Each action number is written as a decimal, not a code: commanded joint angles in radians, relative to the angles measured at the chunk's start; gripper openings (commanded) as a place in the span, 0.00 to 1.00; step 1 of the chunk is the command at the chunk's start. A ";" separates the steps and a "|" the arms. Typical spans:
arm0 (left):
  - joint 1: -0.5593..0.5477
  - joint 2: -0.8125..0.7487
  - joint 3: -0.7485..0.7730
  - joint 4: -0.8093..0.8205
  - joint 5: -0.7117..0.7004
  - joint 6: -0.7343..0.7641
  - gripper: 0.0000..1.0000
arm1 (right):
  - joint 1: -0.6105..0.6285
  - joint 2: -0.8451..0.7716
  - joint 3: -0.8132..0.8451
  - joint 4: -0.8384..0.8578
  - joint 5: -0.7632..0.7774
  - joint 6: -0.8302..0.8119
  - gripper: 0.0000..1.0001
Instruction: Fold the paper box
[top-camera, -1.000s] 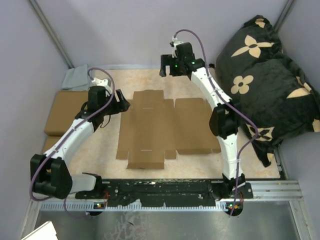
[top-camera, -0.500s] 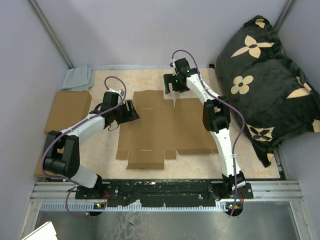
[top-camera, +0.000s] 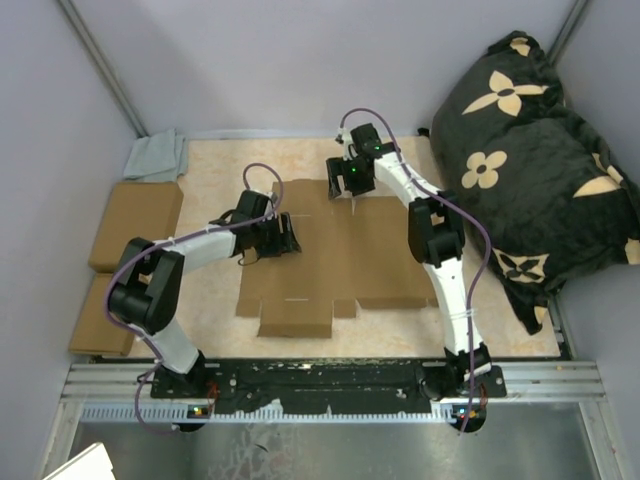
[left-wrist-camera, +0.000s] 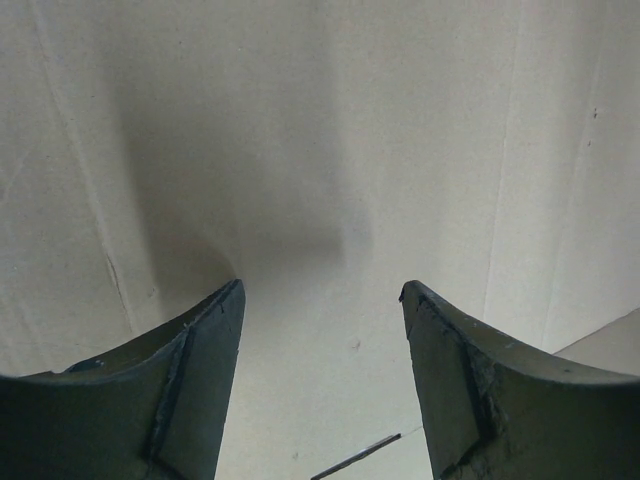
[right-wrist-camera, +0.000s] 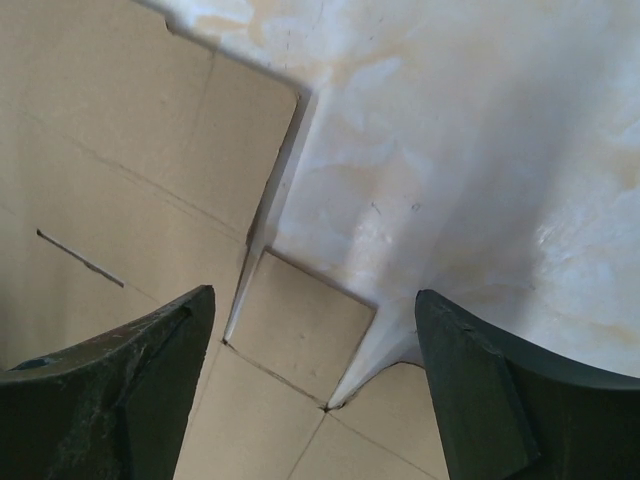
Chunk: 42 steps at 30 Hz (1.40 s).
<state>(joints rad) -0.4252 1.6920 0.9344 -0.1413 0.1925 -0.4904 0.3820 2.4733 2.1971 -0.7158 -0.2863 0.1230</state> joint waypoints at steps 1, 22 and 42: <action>-0.006 0.041 0.027 0.014 0.000 -0.019 0.71 | 0.014 -0.046 -0.033 -0.042 -0.067 -0.018 0.80; -0.006 0.057 0.025 -0.031 -0.045 -0.043 0.70 | 0.049 -0.335 -0.385 0.081 -0.147 -0.006 0.76; -0.006 0.041 -0.005 -0.024 -0.028 -0.068 0.69 | -0.015 -0.319 -0.432 0.063 0.058 -0.087 0.82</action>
<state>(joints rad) -0.4259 1.7184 0.9565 -0.1341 0.1726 -0.5541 0.3897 2.1925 1.7725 -0.6876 -0.2012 0.0814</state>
